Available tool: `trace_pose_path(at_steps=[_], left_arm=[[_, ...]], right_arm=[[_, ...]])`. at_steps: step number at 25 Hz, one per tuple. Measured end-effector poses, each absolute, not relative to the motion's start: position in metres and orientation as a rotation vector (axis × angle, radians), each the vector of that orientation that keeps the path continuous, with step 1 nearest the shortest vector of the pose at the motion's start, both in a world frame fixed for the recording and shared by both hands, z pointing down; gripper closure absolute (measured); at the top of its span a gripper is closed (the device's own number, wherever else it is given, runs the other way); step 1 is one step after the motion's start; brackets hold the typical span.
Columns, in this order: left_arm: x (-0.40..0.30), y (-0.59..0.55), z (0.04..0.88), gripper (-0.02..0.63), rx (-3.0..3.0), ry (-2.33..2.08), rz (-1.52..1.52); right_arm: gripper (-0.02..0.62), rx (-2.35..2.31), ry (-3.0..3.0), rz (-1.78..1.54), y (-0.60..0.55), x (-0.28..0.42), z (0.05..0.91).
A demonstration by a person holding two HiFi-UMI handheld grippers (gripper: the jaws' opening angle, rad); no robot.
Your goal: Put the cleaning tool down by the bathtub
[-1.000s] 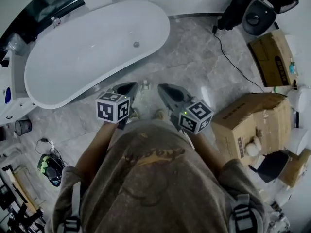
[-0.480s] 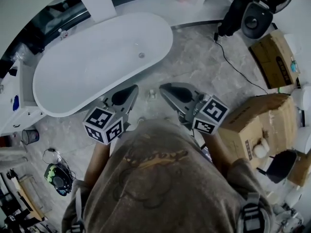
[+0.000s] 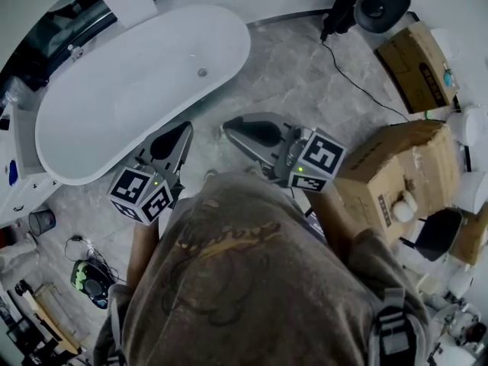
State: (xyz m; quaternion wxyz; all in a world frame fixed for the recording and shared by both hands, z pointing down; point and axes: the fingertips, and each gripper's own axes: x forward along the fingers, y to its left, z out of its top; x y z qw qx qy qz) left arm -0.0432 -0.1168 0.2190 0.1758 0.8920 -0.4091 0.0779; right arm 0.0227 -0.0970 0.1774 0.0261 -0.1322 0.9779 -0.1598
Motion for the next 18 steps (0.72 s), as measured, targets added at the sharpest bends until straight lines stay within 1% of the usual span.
trace_pose_path(at_steps=[13, 18], left_arm=[[-0.043, -0.108, 0.237, 0.600, 2.509, -1.145, 0.217], [-0.039, -0.109, 0.243, 0.598, 2.506, -1.147, 0.229]], right_arm=[[0.598, -0.370, 3.034, -0.582, -0.090, 0.019, 0.198], [0.598, -0.352, 3.068, -0.556, -0.090, 0.019, 0.205]])
